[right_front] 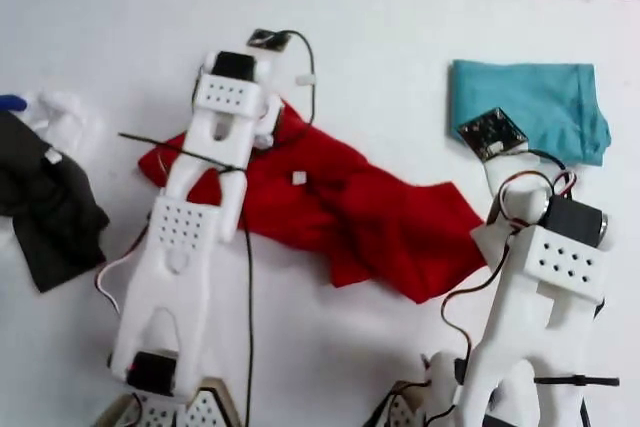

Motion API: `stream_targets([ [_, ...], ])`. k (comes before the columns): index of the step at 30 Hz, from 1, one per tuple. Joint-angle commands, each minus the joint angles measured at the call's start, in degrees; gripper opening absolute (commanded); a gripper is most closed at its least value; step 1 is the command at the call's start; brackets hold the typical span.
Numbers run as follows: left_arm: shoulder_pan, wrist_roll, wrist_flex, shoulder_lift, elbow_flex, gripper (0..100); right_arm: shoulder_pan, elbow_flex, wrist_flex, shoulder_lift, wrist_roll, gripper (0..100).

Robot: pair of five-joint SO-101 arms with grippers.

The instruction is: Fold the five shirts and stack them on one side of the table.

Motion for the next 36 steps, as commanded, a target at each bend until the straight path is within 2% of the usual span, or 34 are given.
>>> stream_targets([
  [1, 0.18, 0.44, 1.32, -1.23, -3.3, 2, 0.48, 0.7, -1.01, -1.98, 0.09, 1.8],
  [3, -0.09, 0.44, 1.49, -1.32, -4.0, 2, 0.48, 2.81, -3.21, -2.07, -0.79, 1.8],
  [8, -0.79, 0.35, 1.67, -6.95, -1.1, 2, 0.4, 7.82, -14.11, -2.33, -9.58, 1.8],
  [12, -0.79, 0.26, 1.67, -18.46, 7.08, 2, -1.19, 7.82, -22.29, -2.15, -15.38, 1.8],
  [16, -1.85, 0.26, 1.49, -32.62, 15.6, 2, -4.62, 6.51, -28.26, -2.59, -16.53, 1.8],
  [21, -6.42, 0.18, 1.41, -48.09, 21.49, 2, -5.67, -2.9, -29.14, -2.51, -19.6, 1.8],
  [27, -10.46, 0.18, 1.41, -60.57, 24.57, 2, -5.76, -16.79, -29.32, -1.98, -20.04, 1.8],
  [33, -10.37, 0.18, 1.41, -69.01, 25.01, 2, -5.67, -25.23, -28.88, -2.33, -19.96, 1.8],
  [36, -10.46, 0.18, 1.41, -72.44, 24.92, 2, -5.67, -30.07, -25.45, -2.59, -20.04, 1.8],
])
